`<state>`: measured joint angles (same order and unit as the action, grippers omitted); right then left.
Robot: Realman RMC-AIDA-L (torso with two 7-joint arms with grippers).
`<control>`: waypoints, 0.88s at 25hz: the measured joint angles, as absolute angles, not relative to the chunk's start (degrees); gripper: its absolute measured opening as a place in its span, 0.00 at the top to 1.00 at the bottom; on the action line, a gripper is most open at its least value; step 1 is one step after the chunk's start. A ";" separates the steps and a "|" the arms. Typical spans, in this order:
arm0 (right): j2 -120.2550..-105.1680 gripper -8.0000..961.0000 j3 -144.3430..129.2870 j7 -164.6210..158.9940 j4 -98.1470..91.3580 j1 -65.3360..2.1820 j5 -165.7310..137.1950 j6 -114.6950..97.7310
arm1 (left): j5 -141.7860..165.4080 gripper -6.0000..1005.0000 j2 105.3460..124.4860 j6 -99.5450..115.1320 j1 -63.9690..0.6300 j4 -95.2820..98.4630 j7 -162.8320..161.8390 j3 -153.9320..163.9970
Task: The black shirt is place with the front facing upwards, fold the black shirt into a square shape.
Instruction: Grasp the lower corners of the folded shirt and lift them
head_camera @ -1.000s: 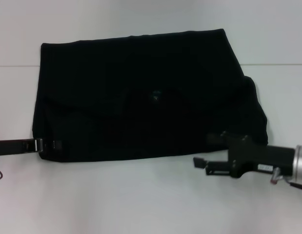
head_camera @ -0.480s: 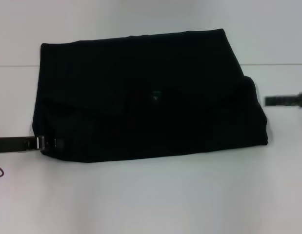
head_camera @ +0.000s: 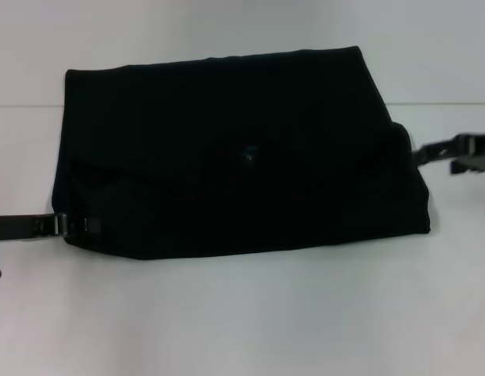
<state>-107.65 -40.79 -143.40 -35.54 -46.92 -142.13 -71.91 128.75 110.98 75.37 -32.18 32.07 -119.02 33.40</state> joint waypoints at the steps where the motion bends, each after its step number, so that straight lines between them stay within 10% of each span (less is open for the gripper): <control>1: -107.90 0.04 -41.31 -143.25 -34.20 -47.49 -142.51 -70.95 | 128.74 0.94 110.91 75.41 -32.20 32.08 -119.02 33.38; 22: -110.73 0.15 -46.41 -143.74 -28.81 -48.11 -143.03 -65.98 | 128.58 0.94 110.65 75.73 -33.04 32.08 -120.04 33.12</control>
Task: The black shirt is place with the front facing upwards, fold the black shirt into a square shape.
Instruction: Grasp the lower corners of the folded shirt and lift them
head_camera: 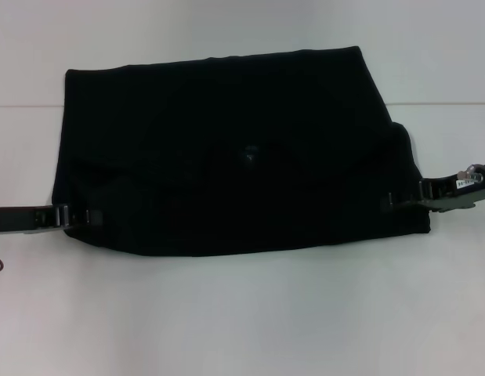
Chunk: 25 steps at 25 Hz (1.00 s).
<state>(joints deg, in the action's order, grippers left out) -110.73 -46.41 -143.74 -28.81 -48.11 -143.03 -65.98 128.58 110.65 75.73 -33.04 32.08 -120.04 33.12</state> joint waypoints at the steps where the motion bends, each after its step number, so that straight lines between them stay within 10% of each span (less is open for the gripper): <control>1: -110.80 0.17 -46.41 -143.72 -28.87 -48.02 -143.04 -65.99 | 128.58 0.94 110.61 75.74 -33.04 32.08 -120.19 33.12; 25: -108.15 0.93 -45.61 -137.27 -38.80 -40.96 -143.30 -91.60 | 129.67 0.94 105.98 96.84 -32.64 30.97 -122.73 33.84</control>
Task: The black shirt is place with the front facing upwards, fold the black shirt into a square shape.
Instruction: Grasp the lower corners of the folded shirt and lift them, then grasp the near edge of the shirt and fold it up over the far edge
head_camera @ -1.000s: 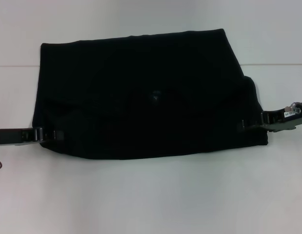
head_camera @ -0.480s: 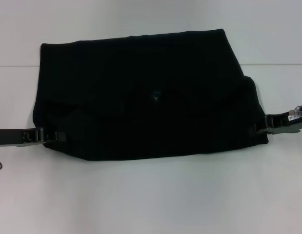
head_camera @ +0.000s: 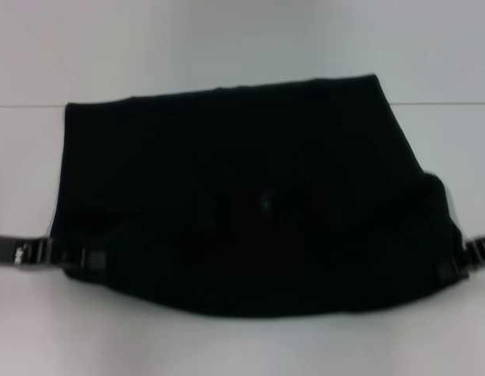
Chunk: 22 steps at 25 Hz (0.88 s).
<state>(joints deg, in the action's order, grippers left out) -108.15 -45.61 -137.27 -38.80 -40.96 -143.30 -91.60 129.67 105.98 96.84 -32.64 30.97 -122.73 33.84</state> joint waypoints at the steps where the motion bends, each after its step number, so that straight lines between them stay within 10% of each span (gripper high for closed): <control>1: -108.12 0.95 -45.61 -136.25 -39.56 -40.42 -143.33 -93.93 | 130.40 0.94 105.81 99.11 -32.35 30.95 -122.74 33.79; 22: -107.37 0.94 -30.10 -119.62 -34.69 -38.59 -146.11 -104.65 | 142.50 0.94 104.76 107.96 -35.41 30.22 -121.99 23.30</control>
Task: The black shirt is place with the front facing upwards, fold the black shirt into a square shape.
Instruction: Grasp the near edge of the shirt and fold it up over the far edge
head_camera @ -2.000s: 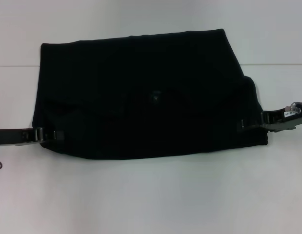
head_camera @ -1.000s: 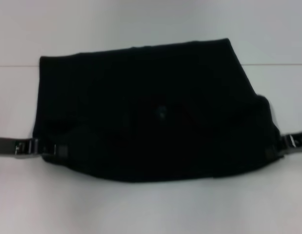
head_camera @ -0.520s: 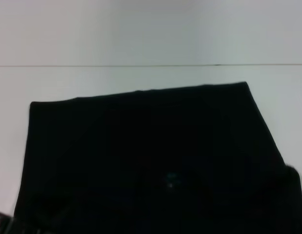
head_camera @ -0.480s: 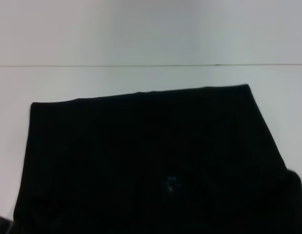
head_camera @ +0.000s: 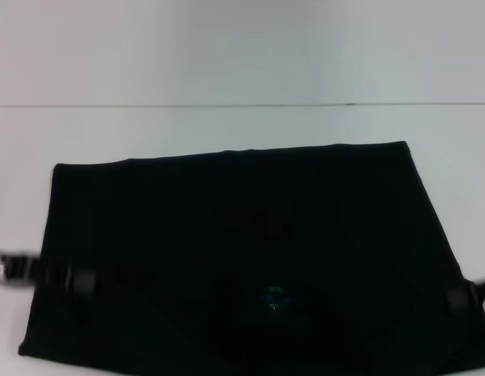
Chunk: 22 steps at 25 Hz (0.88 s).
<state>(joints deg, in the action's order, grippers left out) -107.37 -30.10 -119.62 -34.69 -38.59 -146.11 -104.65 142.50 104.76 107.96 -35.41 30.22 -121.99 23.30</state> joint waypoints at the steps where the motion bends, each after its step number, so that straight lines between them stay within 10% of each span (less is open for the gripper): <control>1: -107.12 0.94 -28.04 -120.92 -34.42 -38.78 -145.84 -102.85 | 142.49 0.94 104.61 106.74 -35.75 30.14 -122.70 21.22; 6: -106.68 0.92 -20.64 -123.93 -31.38 -39.11 -138.55 -92.51 | 140.92 0.94 104.68 96.18 -36.64 29.20 -126.35 11.58; 22: -112.23 0.88 -20.75 -119.76 -29.09 -43.52 -123.98 -67.96 | 127.57 0.93 110.62 70.52 -37.42 24.73 -120.19 8.22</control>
<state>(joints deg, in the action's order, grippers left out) -112.23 -20.75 -119.76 -29.09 -43.52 -123.98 -67.96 127.57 110.62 70.52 -37.42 24.73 -120.19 8.22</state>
